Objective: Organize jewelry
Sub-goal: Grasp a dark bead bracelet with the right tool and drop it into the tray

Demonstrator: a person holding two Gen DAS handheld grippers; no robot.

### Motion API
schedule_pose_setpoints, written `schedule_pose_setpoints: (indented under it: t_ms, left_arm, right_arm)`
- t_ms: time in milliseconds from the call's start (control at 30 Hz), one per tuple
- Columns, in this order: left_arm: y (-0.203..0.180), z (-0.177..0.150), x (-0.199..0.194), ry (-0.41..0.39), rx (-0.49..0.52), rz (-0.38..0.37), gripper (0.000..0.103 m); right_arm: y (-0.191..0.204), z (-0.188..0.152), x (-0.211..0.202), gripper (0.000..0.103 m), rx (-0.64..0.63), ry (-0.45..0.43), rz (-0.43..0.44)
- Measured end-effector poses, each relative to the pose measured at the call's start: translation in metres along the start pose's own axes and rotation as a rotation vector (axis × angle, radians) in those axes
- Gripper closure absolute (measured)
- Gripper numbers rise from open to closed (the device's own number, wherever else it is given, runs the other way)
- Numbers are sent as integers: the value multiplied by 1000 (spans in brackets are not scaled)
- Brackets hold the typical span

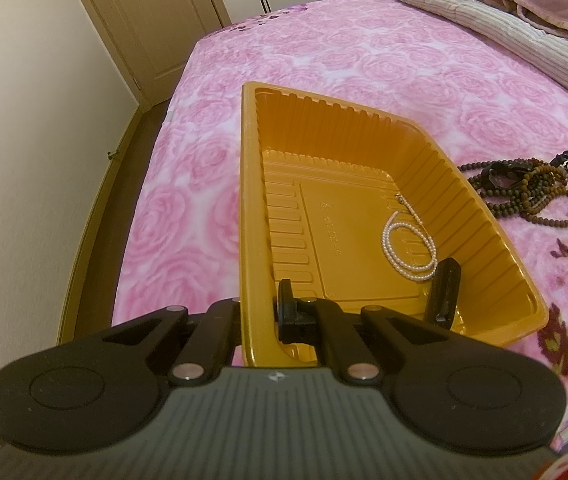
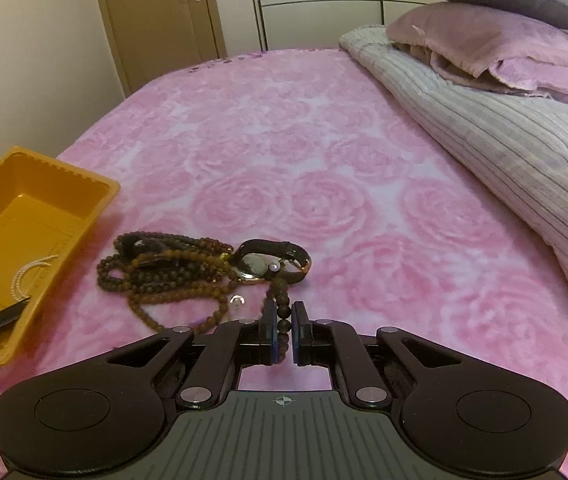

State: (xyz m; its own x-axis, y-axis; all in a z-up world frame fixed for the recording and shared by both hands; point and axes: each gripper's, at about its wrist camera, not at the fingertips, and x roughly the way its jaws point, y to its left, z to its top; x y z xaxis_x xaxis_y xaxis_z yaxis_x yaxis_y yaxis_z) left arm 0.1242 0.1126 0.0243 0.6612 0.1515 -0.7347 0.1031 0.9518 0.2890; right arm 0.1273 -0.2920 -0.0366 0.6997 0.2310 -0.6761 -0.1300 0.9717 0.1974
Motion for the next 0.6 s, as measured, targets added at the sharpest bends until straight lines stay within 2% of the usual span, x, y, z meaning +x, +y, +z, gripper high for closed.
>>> schedule_pose_setpoints:
  t_ms: [167, 300, 433, 600]
  left_arm:
    - [-1, -1, -1, -3, 3, 1, 100]
    - [-1, 0, -1, -2, 2, 1, 100]
    - [0, 0, -1, -2, 1, 0, 100]
    - [-1, 0, -1, -4, 2, 1, 100]
  right_arm:
    - [13, 7, -17, 96, -29, -25, 38]
    - [40, 19, -25, 96, -76, -50, 117]
    - [81, 32, -27, 96, -126, -71, 249]
    - [140, 41, -13, 96, -193, -55, 412]
